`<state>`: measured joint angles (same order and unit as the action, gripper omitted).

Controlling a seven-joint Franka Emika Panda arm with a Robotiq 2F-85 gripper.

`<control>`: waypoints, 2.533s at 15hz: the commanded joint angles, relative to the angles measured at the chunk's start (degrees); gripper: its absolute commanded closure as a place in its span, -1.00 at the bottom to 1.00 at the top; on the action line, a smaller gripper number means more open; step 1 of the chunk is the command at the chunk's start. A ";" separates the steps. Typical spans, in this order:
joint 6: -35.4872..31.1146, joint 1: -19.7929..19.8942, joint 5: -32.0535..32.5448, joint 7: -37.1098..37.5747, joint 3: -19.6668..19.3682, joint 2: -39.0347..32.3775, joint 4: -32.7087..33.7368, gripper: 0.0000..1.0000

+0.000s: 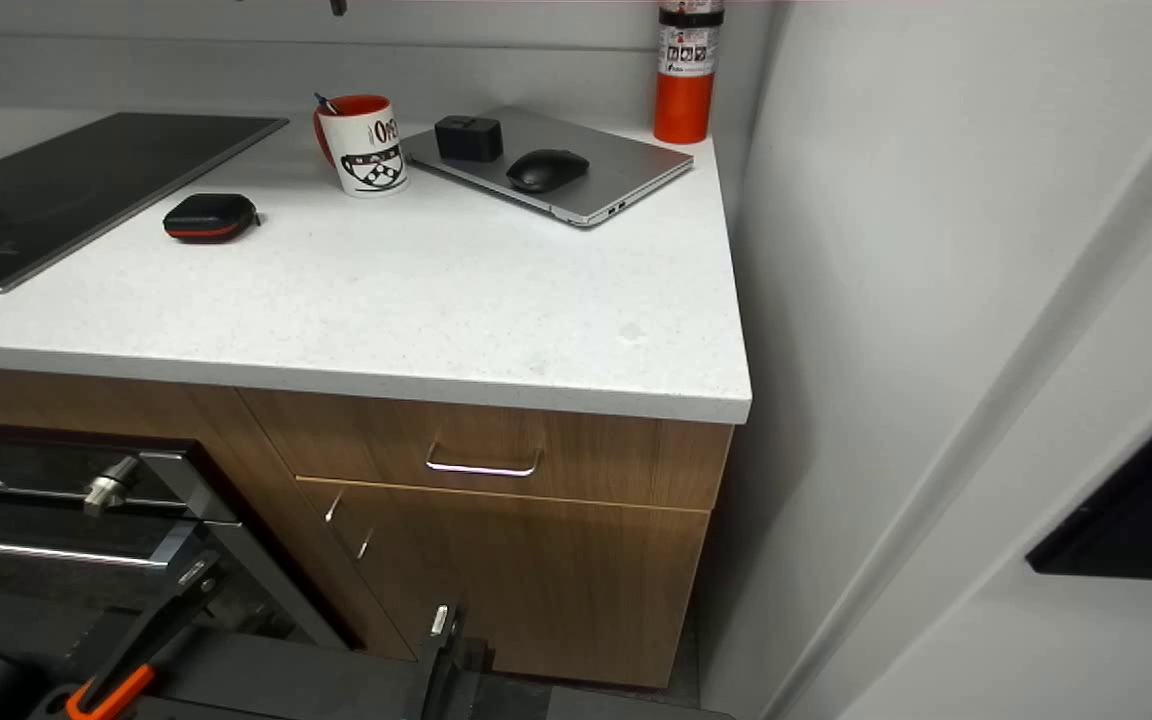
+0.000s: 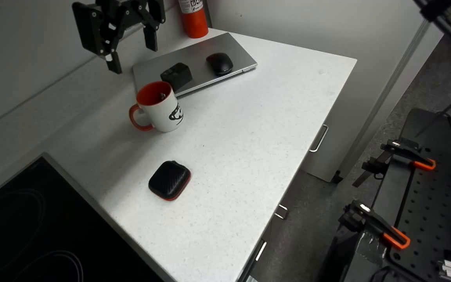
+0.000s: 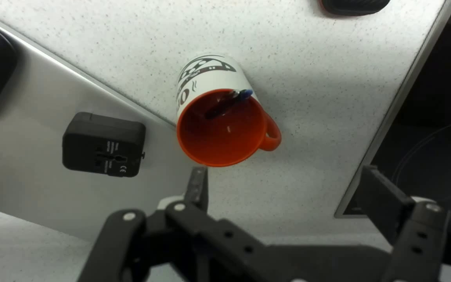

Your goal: Pick the marker from the cup and put it on the table

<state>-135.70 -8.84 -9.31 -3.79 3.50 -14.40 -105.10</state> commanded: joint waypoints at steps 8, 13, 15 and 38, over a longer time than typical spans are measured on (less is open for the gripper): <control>0.15 1.21 0.56 0.41 1.34 -0.10 -0.25 -1.00; 1.90 1.16 1.59 0.83 0.98 -0.59 -0.52 -1.00; 2.72 1.20 1.98 1.09 0.86 -1.42 -0.75 -1.00; 2.56 0.81 2.53 8.00 0.92 -5.77 0.68 1.00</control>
<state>-134.08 -8.38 -7.95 2.08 4.09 -19.69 -105.72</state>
